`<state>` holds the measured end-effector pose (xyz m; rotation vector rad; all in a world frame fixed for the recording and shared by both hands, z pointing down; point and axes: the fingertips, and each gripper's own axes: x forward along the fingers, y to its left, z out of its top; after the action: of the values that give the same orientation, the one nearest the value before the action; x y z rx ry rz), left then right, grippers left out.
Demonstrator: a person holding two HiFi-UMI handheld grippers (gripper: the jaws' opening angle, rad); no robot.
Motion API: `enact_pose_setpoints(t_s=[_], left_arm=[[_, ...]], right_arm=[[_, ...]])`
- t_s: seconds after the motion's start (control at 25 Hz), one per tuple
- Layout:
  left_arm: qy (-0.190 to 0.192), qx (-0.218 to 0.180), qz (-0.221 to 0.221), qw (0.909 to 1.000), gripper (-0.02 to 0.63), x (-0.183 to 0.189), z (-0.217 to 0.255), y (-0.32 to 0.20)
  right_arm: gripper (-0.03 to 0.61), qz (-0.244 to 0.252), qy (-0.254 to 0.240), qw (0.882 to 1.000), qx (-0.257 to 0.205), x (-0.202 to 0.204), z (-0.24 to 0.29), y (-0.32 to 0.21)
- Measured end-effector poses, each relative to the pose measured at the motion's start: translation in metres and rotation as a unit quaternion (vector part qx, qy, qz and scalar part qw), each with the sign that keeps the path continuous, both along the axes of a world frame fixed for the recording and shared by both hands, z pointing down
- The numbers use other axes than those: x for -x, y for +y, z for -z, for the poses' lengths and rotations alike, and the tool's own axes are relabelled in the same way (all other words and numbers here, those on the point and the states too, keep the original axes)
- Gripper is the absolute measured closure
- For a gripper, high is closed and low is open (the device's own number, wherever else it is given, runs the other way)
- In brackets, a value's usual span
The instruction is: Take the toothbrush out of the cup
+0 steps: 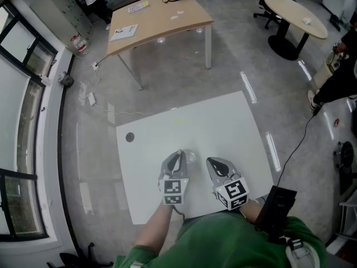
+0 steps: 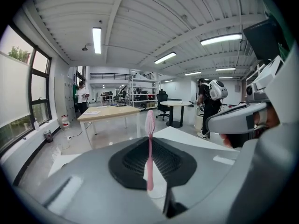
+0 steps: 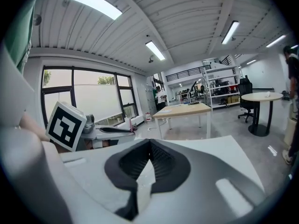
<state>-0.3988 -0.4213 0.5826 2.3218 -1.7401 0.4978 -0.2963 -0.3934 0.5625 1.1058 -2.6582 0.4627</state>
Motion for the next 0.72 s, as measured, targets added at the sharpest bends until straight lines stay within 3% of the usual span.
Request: enact_pose_setpoints(t_s=[0.32,0.56,0.72], left_arm=[[0.019,-0.050,0.010,0.9985,0.589,0.006,0.042,0.014],[0.064,-0.066,0.023,0.9955,0.589,0.004,0.070,0.032],[0.059,-0.099,0.017,0.9932,0.589,0.004,0.082,0.038]], right_arm=[[0.578,0.002,-0.010,0.999,-0.046,0.002,0.039,0.005],[0.578,0.004,-0.014,0.998,-0.065,-0.001,0.055,0.015],[0.578,0.008,-0.013,0.997,-0.077,0.000,0.063,0.020]])
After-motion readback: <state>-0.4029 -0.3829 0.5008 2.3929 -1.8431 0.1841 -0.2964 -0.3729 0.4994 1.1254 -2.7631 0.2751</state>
